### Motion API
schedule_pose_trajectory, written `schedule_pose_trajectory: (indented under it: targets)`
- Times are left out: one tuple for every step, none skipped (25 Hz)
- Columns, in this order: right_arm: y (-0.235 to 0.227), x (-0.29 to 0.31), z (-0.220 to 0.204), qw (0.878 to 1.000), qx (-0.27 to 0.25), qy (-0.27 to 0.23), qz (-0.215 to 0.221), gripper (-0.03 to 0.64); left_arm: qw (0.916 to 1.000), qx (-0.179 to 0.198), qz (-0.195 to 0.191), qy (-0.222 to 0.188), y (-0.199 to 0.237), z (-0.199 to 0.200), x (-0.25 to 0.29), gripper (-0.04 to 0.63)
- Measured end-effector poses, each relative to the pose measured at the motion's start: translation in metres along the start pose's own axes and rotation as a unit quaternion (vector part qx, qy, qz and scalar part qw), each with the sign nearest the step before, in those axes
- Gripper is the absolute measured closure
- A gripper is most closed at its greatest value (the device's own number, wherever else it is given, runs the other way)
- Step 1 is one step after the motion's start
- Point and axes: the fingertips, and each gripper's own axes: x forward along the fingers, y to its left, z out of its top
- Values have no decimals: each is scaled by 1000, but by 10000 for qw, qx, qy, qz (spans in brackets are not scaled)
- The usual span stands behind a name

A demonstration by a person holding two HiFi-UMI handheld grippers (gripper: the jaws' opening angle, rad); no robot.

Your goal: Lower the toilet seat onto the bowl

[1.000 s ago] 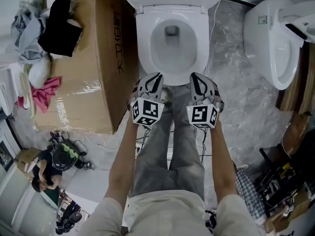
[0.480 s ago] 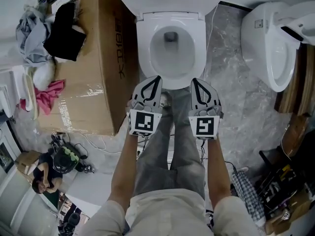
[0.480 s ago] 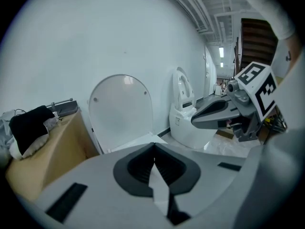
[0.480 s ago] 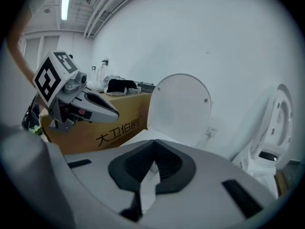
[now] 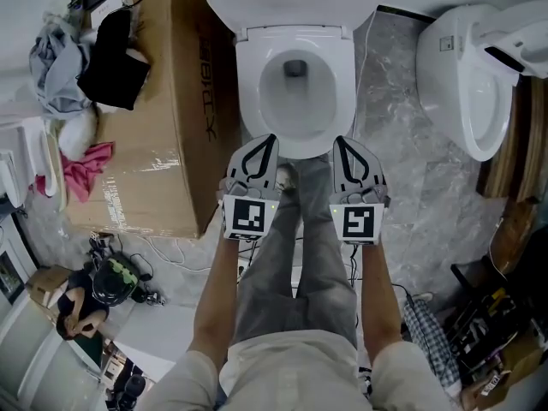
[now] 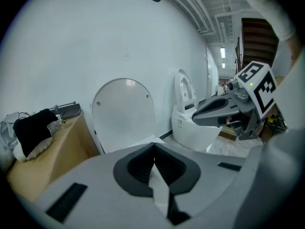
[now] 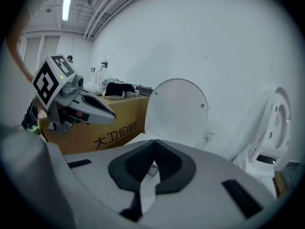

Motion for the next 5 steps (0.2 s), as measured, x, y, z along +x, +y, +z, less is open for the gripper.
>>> schedule_pose_trajectory:
  targets:
    - [0, 0, 1, 10000, 24, -40, -11, 612, 10000, -3, 6, -10, 0, 1, 0, 583]
    - [0, -1, 2, 10000, 14, -50, -3, 612, 10000, -8, 11, -20, 0, 2, -1, 583]
    - [0, -1, 4, 10000, -16, -39, 15, 612, 10000, -11, 15, -31, 0, 3, -1, 583]
    - [0, -2, 6, 10000, -45, -22, 31, 612, 10000, -12, 19, -41, 0, 4, -1, 583]
    - [1, -2, 7, 10000, -72, -6, 45, 612, 10000, -13, 23, -51, -1, 5, -2, 583]
